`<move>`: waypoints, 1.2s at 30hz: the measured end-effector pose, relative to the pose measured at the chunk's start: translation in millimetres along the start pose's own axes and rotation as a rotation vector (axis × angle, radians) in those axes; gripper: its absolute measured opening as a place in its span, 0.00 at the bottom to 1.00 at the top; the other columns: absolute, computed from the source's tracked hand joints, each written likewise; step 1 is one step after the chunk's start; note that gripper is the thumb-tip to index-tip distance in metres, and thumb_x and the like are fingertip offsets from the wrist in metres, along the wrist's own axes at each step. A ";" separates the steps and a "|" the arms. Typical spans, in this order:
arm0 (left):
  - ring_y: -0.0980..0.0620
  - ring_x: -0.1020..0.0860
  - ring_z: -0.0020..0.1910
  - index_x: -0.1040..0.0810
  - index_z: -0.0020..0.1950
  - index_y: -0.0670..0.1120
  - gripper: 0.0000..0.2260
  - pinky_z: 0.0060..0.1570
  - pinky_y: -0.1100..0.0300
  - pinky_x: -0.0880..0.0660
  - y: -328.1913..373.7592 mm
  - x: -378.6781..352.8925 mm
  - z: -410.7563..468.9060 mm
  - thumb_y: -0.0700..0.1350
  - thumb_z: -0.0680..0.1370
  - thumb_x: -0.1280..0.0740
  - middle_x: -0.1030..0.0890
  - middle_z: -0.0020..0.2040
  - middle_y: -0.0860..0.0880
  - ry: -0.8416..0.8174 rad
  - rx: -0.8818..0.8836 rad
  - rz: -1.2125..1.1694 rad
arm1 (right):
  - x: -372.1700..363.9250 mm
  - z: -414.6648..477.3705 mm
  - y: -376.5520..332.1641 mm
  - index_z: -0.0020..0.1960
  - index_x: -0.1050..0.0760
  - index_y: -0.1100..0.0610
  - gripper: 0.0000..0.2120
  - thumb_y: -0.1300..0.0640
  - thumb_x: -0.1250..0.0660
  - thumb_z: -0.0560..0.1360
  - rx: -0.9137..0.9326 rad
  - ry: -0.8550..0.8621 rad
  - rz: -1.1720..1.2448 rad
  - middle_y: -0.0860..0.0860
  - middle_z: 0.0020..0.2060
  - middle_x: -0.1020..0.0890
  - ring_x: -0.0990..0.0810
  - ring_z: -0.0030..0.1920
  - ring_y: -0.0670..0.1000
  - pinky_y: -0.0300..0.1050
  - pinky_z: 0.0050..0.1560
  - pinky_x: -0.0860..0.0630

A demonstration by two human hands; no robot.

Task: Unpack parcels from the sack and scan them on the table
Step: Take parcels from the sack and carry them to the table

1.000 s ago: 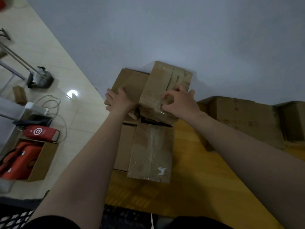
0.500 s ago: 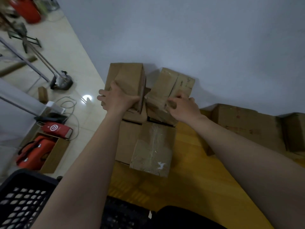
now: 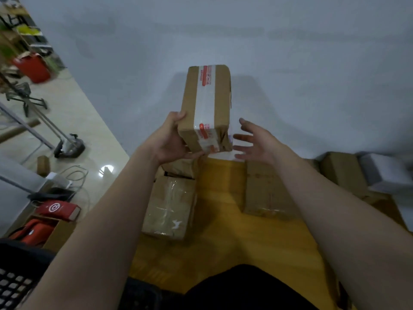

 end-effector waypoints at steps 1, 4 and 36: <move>0.33 0.28 0.72 0.33 0.80 0.49 0.42 0.63 0.37 0.24 -9.7 -13.8 8.5 0.64 0.69 0.30 0.27 0.74 0.36 -0.103 0.021 -0.008 | 15.7 -5.7 2.7 0.62 0.20 0.50 0.29 0.36 0.21 0.67 -0.004 -0.025 0.021 0.55 0.58 0.15 0.15 0.57 0.63 0.67 0.58 0.19; 0.32 0.28 0.72 0.35 0.81 0.48 0.37 0.69 0.29 0.33 -37.4 -53.0 31.5 0.63 0.74 0.36 0.28 0.75 0.37 -0.236 0.084 0.054 | 62.7 -23.3 11.9 0.64 0.19 0.55 0.40 0.37 0.16 0.58 0.003 -0.016 0.180 0.57 0.57 0.14 0.15 0.58 0.62 0.66 0.55 0.19; 0.45 0.21 0.60 0.40 0.73 0.58 0.54 0.42 0.31 0.18 -330.0 -207.1 141.2 0.51 0.56 0.12 0.24 0.65 0.49 0.135 0.521 0.512 | 359.3 -126.1 317.2 0.80 0.44 0.66 0.32 0.54 0.36 0.84 -0.768 0.666 -0.289 0.62 0.75 0.33 0.31 0.72 0.64 0.60 0.71 0.30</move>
Point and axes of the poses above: each hand's wrist, its own z-axis towards the middle knuckle, its own x-axis out of the back of the hand, y = z × x, the point moved 2 cm from there along z, towards the middle knuckle
